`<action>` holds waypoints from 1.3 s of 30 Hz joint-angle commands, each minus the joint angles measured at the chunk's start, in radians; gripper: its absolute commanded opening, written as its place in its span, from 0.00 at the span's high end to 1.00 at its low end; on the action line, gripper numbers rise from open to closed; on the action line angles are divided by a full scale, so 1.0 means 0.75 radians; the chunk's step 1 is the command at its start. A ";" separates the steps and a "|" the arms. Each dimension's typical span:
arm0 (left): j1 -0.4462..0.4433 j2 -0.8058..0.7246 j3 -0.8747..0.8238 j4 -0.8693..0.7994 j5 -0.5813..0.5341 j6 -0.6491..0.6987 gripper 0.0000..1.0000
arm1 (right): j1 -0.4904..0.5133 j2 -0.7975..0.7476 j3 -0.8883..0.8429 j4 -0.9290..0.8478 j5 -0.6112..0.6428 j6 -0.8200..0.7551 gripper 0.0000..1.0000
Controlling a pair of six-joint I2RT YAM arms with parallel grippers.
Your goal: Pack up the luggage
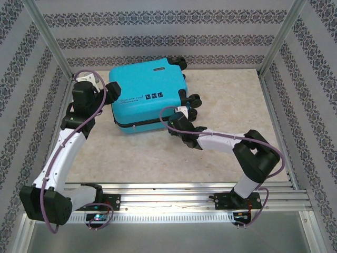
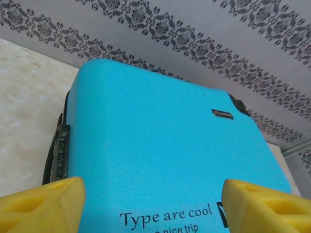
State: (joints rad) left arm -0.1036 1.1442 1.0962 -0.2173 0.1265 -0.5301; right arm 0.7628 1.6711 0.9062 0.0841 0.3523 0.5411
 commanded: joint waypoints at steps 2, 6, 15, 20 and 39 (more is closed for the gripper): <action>-0.006 -0.034 -0.048 -0.040 -0.011 -0.039 0.26 | 0.010 0.023 0.043 -0.058 0.107 0.023 0.52; -0.005 -0.060 -0.067 -0.048 -0.005 -0.057 0.26 | -0.022 -0.076 -0.011 -0.068 0.189 0.025 0.52; -0.005 -0.137 -0.117 -0.059 -0.006 -0.091 0.26 | -0.168 -0.339 -0.127 0.026 -0.144 -0.050 0.53; -0.006 -0.134 -0.122 -0.048 0.002 -0.096 0.25 | -0.168 -0.329 -0.108 0.007 -0.351 -0.119 0.57; -0.006 -0.122 -0.144 -0.023 0.041 -0.121 0.25 | 0.036 0.035 0.026 0.056 0.129 -0.053 0.73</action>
State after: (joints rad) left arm -0.1036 1.0664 0.9993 -0.2424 0.1471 -0.6083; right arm 0.7773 1.6791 0.9062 0.0914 0.3065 0.4984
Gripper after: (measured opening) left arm 0.746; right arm 0.271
